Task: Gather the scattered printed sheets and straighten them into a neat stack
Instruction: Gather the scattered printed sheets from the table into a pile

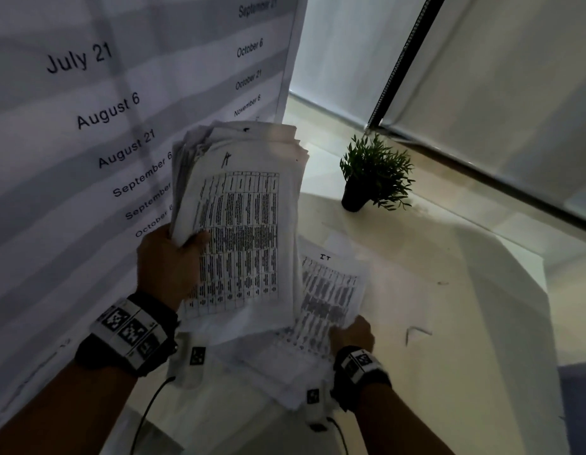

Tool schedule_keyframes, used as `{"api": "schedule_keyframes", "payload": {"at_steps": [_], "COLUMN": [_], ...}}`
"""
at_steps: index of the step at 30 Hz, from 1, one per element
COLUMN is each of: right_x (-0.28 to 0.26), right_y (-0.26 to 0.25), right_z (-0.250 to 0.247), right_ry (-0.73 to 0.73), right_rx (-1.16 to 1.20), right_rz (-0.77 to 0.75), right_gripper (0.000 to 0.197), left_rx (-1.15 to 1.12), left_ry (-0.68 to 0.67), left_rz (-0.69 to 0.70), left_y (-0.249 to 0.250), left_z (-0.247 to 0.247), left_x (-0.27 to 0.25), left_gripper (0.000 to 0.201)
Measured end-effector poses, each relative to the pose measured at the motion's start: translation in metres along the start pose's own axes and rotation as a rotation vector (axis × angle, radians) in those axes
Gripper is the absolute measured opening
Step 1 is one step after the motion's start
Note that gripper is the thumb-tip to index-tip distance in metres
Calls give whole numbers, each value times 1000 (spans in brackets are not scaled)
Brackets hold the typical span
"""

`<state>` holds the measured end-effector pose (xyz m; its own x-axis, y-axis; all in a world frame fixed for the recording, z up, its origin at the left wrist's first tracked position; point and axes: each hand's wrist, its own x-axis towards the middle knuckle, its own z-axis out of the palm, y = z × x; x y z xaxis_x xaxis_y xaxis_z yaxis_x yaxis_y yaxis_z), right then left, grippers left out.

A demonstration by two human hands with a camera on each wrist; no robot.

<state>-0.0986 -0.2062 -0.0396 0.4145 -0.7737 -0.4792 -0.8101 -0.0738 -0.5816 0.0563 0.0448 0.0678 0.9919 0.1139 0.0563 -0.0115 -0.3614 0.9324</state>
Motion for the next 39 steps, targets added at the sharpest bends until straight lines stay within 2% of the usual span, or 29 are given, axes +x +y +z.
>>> {"api": "schedule_keyframes", "payload": {"at_steps": [3, 7, 10, 13, 17, 19, 22, 26, 28, 30, 32, 33, 34, 36, 38, 39], "right_x": [10, 20, 15, 3, -21, -23, -11, 17, 24, 23, 19, 15, 15, 20, 31, 38], "right_y": [3, 2, -13, -43, -96, -108, -107, -73, -47, -25, -7, -3, 2, 3, 4, 7], "right_z": [-37, -73, -103, -139, -189, -199, -176, -90, -46, -8, 22, 32, 40, 37, 23, 16], "right_ry": [101, 228, 303, 435, 563, 538, 386, 71, -68, -121, -182, -222, -249, -170, 76, 132], "right_rx": [-198, -336, -304, -265, -205, -78, 50, 46, -18, -91, -170, -232, -296, -317, -357, -349], "right_rz": [-175, -376, -417, -502, -703, -734, -631, -422, -316, -246, -249, -283, -341, -363, -227, -105], "right_gripper": [10, 14, 10, 10, 10, 12, 19, 22, 46, 56, 58, 58, 57, 50, 52, 63], "left_rx": [-48, -37, 72, 135, 197, 257, 279, 133, 91, 27, 23, 41, 88, 229, 302, 308], "left_ry": [-95, -266, -375, -404, -413, -461, -535, -524, -502, -460, -479, -510, -527, -534, -523, -515], "left_rz": [-106, -267, -424, -577, -615, -577, -516, -567, -651, -734, -720, -696, -665, -567, -502, -488], "left_y": [-19, -58, -87, -104, -117, -117, -118, -121, -120, -131, -159, -162, -151, -128, -127, -132], "left_z": [6, 30, 51, 62, 72, 73, 73, 67, 65, 65, 75, 77, 76, 71, 71, 72], "left_x": [-2, -18, -30, -37, -36, -35, -33, -26, -23, -19, -14, -16, -20, -30, -33, -32], "left_gripper": [24, 13, 21, 33, 39, 39, 40, 46, 60, 88, 113, 116, 107, 75, 59, 56]}}
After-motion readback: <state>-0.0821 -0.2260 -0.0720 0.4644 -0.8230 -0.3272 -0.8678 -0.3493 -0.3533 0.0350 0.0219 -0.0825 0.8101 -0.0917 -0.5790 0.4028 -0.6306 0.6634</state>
